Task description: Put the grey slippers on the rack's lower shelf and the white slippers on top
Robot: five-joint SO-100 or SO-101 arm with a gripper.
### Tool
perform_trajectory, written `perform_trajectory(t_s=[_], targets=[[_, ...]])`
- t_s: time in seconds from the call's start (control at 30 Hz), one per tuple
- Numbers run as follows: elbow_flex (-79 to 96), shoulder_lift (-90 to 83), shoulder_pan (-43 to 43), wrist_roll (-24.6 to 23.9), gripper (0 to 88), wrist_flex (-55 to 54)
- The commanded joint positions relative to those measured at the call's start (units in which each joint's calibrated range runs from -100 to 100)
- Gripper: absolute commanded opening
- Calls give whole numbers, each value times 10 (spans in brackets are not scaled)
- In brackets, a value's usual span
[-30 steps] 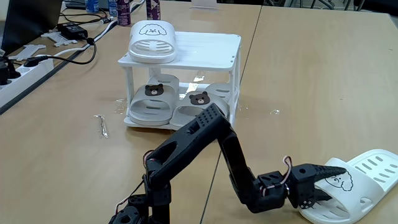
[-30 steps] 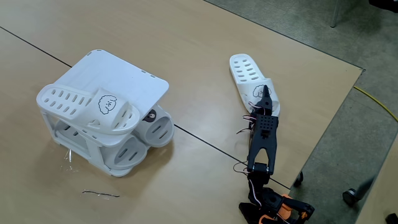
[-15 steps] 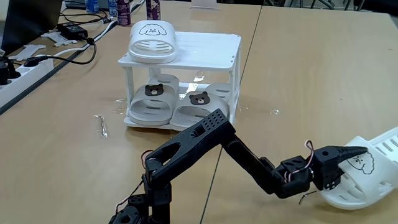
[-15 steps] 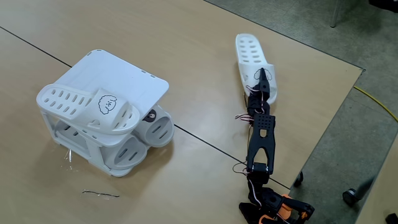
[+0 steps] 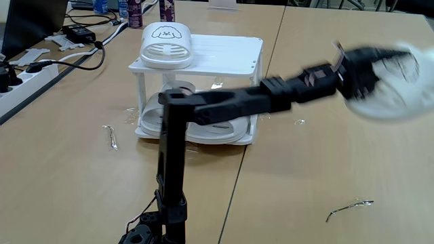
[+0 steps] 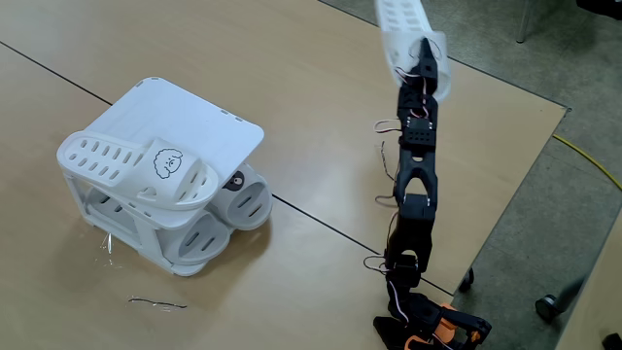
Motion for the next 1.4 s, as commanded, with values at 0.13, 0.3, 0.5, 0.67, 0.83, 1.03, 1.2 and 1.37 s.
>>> perform_trajectory(t_s=[0.13, 0.3, 0.5, 0.67, 0.83, 1.03, 1.2, 1.37], targets=[[79, -343, -110, 4, 7, 75], [257, -498, -267, 4, 7, 75], [293, -506, -440, 4, 6, 74], [189, -392, -496, 4, 6, 73], [19, -236, -504, 4, 6, 73], [-139, -43, -501, 4, 6, 72], [-253, 99, -501, 4, 6, 70], [-386, 231, -500, 4, 6, 69]])
